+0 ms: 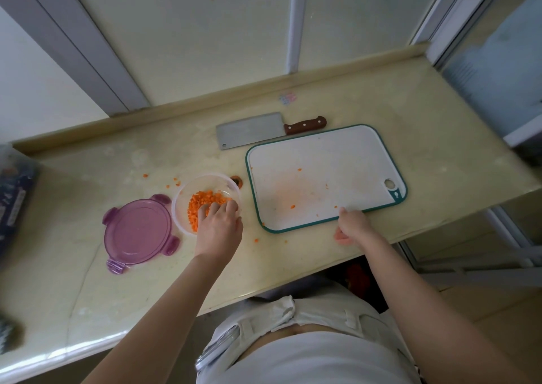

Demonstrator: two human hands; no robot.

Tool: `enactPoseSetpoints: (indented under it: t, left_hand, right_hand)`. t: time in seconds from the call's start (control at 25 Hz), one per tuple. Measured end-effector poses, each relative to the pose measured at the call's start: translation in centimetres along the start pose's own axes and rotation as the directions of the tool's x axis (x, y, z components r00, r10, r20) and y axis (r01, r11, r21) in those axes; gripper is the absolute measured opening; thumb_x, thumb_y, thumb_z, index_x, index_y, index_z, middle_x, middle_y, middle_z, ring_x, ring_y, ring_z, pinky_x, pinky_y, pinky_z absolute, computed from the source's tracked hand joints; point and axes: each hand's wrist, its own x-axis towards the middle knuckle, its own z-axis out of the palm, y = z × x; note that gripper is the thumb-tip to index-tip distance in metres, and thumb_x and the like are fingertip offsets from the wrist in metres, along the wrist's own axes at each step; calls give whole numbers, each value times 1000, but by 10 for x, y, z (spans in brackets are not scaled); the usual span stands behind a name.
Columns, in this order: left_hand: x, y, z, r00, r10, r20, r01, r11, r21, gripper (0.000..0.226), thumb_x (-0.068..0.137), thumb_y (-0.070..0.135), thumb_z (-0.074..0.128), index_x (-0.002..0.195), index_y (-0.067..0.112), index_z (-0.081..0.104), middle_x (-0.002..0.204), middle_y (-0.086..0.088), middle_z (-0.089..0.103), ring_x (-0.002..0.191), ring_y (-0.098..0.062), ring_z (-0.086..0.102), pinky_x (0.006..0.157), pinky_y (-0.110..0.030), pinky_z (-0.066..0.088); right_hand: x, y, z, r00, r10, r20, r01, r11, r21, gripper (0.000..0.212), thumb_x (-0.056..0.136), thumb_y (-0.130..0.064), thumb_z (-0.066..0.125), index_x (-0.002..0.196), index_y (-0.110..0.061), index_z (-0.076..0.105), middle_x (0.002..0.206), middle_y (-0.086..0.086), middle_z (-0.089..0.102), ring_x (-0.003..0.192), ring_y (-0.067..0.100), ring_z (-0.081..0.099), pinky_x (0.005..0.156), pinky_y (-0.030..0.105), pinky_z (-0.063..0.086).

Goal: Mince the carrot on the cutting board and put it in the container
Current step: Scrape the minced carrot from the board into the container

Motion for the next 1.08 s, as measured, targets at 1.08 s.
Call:
enactPoseSetpoints:
  t: [1.08]
  left_hand:
    - [-55,-105,5,867,-470,168,466,882,67,30,85,28,64,99,3,54,101,-16,51,95,-33,47,78,-44,36]
  right_hand:
    - [-78,-95,129,860,-456,229,508,807,-301,22,96,-13,37,115,-2,42,102,19,62,80,34,68,73,48,57]
